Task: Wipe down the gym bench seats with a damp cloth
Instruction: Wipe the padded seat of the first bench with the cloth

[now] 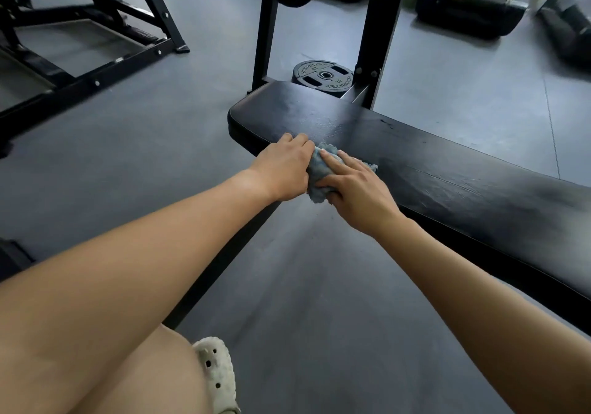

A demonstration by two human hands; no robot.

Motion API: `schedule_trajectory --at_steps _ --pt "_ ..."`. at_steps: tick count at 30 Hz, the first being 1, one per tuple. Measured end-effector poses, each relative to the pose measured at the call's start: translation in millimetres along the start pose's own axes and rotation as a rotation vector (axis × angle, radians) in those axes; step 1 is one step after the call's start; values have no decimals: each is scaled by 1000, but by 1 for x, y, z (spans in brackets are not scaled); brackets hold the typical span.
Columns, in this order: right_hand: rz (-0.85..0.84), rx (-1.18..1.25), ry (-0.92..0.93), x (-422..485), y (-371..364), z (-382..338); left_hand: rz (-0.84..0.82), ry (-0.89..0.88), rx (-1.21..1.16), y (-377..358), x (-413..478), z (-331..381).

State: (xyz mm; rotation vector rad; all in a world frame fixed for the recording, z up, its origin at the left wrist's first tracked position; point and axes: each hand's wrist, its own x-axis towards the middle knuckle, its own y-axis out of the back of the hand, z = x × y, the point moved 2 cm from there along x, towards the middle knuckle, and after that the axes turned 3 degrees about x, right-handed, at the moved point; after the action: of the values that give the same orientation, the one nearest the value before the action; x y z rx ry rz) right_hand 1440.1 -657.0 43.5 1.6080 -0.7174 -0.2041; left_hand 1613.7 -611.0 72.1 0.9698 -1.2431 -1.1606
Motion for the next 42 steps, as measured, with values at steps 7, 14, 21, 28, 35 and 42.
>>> schedule_trajectory --at_steps 7,14,21,28,35,42 --pt "160 -173 -2 -74 20 23 -16 -34 38 -4 -2 21" --pt "158 -146 -66 -67 21 22 56 -158 -40 -2 6 62" --pt "-28 -214 125 -59 32 34 191 -96 -88 -13 22 63" --pt "-102 -313 129 -92 53 56 254 -20 -169 -13 28 60" --pt "45 -136 81 -58 25 35 255 14 -57 -12 23 73" --pt "132 -195 31 -118 44 59 60 6 81 -22 -4 89"
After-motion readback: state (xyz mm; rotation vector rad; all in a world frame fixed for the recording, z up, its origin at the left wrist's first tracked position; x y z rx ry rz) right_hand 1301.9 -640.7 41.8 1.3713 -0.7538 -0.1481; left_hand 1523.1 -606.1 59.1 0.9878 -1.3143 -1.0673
